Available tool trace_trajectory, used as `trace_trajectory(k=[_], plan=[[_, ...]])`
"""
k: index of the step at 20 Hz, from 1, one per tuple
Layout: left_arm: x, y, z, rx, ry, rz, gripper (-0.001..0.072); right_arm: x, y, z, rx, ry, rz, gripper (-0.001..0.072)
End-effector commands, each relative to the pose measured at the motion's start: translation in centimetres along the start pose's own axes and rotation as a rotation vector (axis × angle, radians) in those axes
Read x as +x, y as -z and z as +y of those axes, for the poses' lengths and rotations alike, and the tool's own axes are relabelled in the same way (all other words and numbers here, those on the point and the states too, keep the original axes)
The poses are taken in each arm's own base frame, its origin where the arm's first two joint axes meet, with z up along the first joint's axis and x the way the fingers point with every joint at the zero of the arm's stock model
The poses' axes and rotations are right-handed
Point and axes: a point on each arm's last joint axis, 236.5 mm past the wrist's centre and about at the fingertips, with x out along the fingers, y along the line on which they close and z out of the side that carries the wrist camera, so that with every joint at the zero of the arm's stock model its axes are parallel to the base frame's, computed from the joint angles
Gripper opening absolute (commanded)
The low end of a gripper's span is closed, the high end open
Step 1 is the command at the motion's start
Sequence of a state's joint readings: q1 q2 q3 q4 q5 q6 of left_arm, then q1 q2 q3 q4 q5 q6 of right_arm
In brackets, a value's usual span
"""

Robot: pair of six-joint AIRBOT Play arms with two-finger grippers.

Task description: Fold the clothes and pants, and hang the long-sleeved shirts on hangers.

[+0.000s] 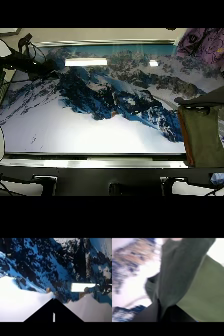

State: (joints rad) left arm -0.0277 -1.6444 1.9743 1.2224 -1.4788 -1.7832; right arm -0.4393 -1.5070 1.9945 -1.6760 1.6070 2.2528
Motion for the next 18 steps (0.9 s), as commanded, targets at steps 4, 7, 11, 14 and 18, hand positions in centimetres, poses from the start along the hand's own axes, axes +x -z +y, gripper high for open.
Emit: trace_trajectory(k=[4, 7, 11, 14, 18], plan=[[0.0, 0.7, -0.2, 0.007, 0.008, 0.032, 0.0019, -0.9, 2.0, -6.2, -0.071, 0.244, 0.073, 0.0033], [0.0, 1.3, -0.1, 0.007, 0.003, 0.057, 0.0019, 0.4, 4.4, -8.0, -0.095, 0.271, 0.111, 0.0033], [0.0, 1.8, 0.0, 0.007, -0.001, 0.077, 0.0019, 2.9, 8.5, -11.4, -0.126, 0.295, 0.129, 0.0033], [-0.1, 1.9, 0.0, 0.007, -0.002, 0.079, 0.0019, 4.8, 11.5, -14.0, -0.119, 0.335, 0.155, 0.0033], [-0.1, 1.9, 0.0, 0.007, -0.002, 0.079, 0.0019, 6.7, 13.9, -16.3, -0.117, 0.394, 0.190, 0.0033]])
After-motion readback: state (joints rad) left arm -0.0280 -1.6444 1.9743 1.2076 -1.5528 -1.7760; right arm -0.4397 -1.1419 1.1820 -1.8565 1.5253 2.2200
